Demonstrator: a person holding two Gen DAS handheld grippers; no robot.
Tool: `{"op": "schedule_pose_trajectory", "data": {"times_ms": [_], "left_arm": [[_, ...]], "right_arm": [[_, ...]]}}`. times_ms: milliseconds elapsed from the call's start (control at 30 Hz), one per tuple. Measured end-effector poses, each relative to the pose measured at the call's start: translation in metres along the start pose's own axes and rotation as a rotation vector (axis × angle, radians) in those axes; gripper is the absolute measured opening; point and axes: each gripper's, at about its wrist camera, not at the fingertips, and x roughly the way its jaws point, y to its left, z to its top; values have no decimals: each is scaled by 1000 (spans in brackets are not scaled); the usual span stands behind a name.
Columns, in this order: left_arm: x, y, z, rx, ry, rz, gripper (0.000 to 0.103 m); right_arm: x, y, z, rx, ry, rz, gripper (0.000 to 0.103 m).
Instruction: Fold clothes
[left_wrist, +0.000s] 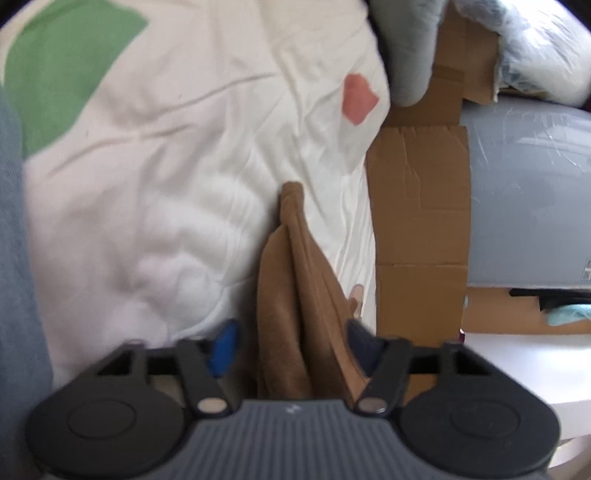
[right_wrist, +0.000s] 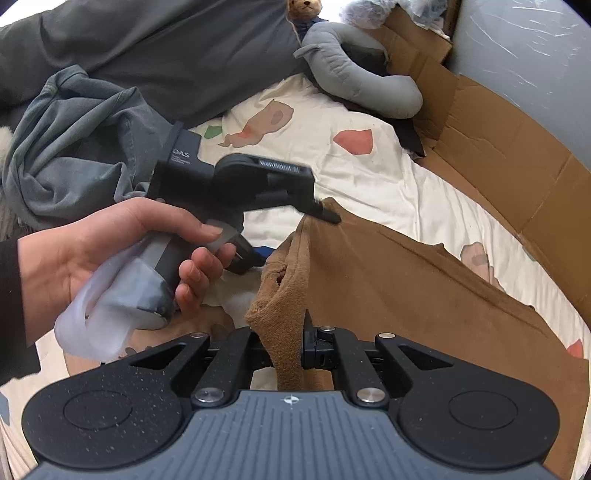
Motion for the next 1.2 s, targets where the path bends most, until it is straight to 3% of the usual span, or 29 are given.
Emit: {"op": "schedule_pose_trajectory", "data": {"times_ms": [33, 100, 367, 600, 1200], "left_arm": [[1, -1, 0, 9, 3, 8, 30], [-1, -5, 1, 24, 2, 19, 17], [-8, -32, -7, 86, -10, 12, 14], [-6, -79, -25, 211, -48, -17, 12], [49, -192, -93, 445, -15, 30, 12]], "right_arm": [[1, -1, 1, -7, 8, 16, 4], [2, -3, 1, -14, 17, 49, 4], [-10, -26, -4, -19, 19, 128, 4], [-33, -64, -11, 0, -16, 198, 4], [-82, -187, -83, 327, -219, 297, 4]]}}
